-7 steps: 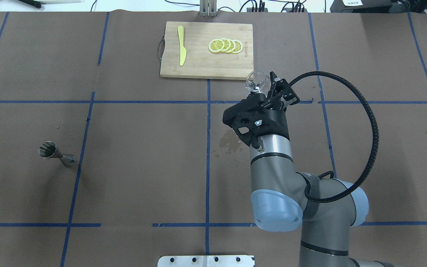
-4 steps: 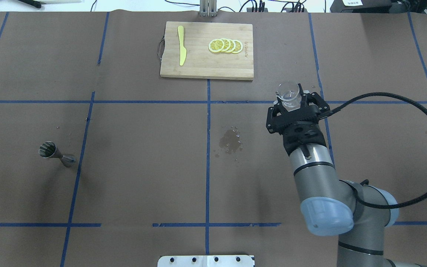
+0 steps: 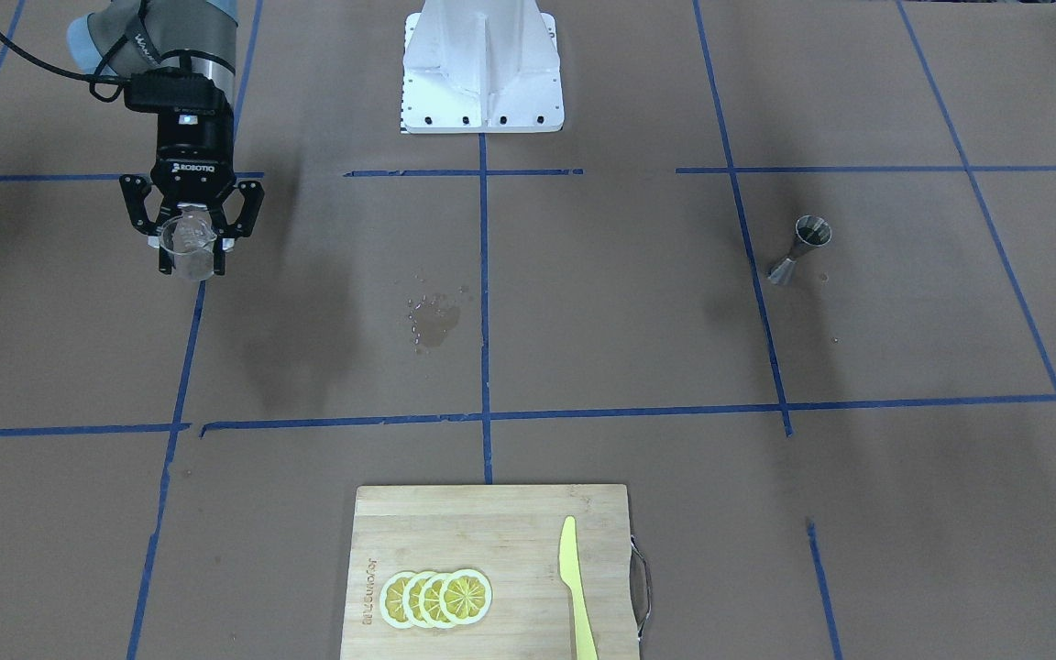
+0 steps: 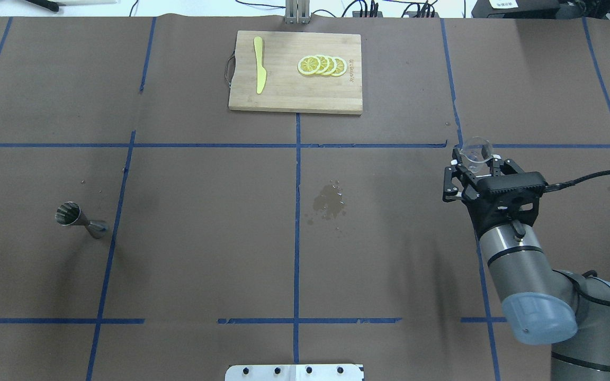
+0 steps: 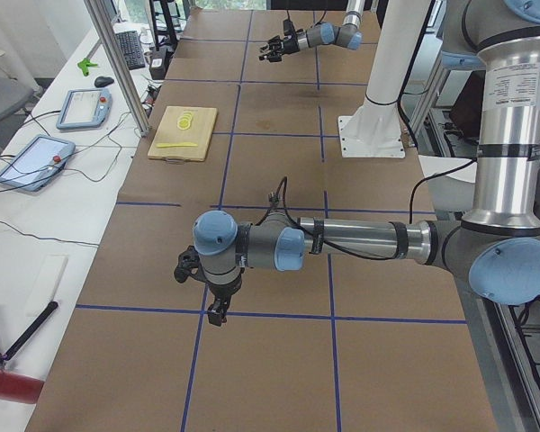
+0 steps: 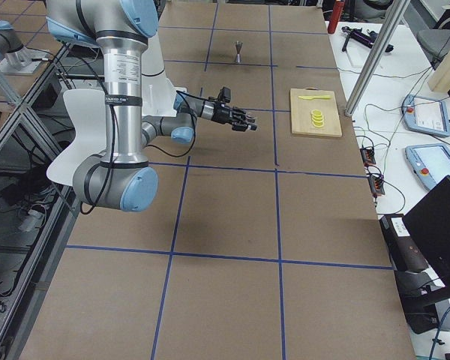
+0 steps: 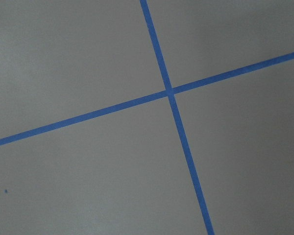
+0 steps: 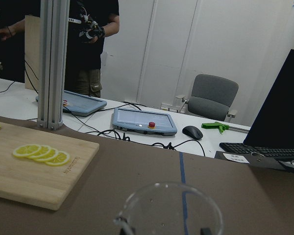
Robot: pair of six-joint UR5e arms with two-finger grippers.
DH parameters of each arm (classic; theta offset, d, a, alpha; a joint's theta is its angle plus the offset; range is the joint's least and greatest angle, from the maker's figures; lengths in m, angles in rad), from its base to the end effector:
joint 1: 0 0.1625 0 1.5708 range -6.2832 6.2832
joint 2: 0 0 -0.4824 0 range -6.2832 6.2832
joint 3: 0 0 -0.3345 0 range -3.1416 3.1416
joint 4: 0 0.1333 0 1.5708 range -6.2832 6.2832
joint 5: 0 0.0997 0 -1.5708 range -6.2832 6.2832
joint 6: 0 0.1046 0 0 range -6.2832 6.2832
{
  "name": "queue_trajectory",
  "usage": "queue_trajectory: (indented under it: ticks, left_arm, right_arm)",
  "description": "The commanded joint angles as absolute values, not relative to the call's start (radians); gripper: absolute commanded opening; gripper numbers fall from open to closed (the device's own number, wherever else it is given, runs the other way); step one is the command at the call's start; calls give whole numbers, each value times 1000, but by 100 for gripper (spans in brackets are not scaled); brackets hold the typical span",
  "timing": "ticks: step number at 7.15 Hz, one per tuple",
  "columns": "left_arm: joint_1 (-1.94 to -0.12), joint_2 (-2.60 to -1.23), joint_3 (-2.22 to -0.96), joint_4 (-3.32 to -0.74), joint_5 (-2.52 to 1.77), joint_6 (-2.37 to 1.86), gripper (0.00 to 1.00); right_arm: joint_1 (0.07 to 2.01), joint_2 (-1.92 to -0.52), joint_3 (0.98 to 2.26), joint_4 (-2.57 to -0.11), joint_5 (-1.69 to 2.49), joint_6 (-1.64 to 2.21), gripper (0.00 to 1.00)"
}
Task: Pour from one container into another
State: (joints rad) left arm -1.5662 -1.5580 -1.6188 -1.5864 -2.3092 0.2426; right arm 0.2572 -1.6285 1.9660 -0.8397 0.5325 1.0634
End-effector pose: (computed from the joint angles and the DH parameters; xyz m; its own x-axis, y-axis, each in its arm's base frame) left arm -0.0609 -0.4319 0.7053 0.7166 0.2764 -0.6404 -0.1821 0.9604 0.2108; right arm -0.3129 -0.3133 0.4715 0.8245 -0.0382 0.5646 -0.5250 0.3207 0.7884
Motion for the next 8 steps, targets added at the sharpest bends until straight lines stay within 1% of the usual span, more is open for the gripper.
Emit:
queue_trajectory:
  ticks: [1,2,3,5,6,8]
  left_arm:
    - [-1566,-1560,-1623,-1585,-2306,242,100]
    - [-1566,-1559,-1624,-1585,-2306,242,100]
    - [-1566,-1559,-1624,-1585,-2306,242,100]
    - [-1566,-1562,-1625,-1585,-2307,242,100]
    - [-1565,-1563,-1621,-1585,-2307,242,100]
    - [-1565,-1568,-1618,-1585,-2310,242,100]
  right_arm:
    - [256,-1762,1831,-502,532,1085,0]
    - [253,-1760,1719,-332,531,1085,0]
    - [250,-1755,1660,-271,525,1086,0]
    - [236,-1705,1657,-375,519,1085,0]
    - [227,-1657,1632,-437,506,1085,0]
    - [212,-1652,1606,-442,506,1085,0]
